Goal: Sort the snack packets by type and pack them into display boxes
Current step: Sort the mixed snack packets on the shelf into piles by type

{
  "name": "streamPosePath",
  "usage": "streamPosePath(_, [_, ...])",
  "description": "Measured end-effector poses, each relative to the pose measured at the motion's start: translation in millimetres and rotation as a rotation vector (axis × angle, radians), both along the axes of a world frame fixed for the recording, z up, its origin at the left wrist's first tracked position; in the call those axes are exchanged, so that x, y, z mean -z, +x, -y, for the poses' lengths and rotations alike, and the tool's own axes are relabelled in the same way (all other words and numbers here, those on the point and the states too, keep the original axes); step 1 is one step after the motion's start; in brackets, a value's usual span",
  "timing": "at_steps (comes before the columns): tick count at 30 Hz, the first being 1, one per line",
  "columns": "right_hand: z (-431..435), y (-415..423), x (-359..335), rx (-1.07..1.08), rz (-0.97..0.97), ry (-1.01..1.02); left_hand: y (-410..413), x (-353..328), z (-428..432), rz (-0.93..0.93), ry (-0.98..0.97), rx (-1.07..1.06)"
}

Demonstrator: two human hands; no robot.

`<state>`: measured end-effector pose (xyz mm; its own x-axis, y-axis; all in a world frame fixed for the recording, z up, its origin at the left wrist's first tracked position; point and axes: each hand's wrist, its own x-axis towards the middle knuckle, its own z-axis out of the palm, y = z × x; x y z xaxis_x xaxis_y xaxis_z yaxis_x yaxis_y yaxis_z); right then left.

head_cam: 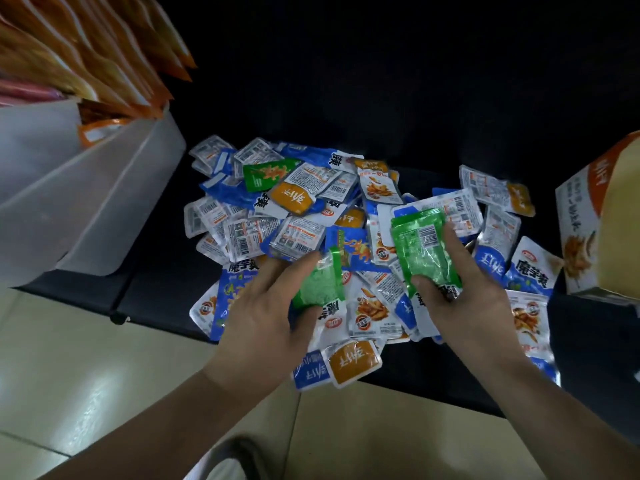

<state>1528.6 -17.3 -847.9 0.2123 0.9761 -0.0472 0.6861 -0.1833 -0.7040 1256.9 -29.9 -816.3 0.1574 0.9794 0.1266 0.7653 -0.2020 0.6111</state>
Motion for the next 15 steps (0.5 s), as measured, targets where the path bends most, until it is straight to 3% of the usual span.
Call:
streamPosePath(3, [-6, 3, -2, 0.007, -0.003, -0.027, 9, -24, -5, 0.292, -0.066, 0.030])
streamPosePath(6, [-9, 3, -7, 0.012, 0.052, -0.083, 20, -34, -30, 0.458, -0.231, -0.001])
streamPosePath(8, [-11, 5, -10, 0.017, 0.090, -0.102, 26, -24, -53, 0.382, -0.290, -0.047])
streamPosePath(12, [-12, 5, -11, 0.022, 0.089, -0.127, 28, 5, -85, 0.090, -0.230, -0.080])
streamPosePath(15, [-11, 4, -9, 0.019, 0.103, -0.088, 34, 10, -88, 0.085, -0.218, -0.127])
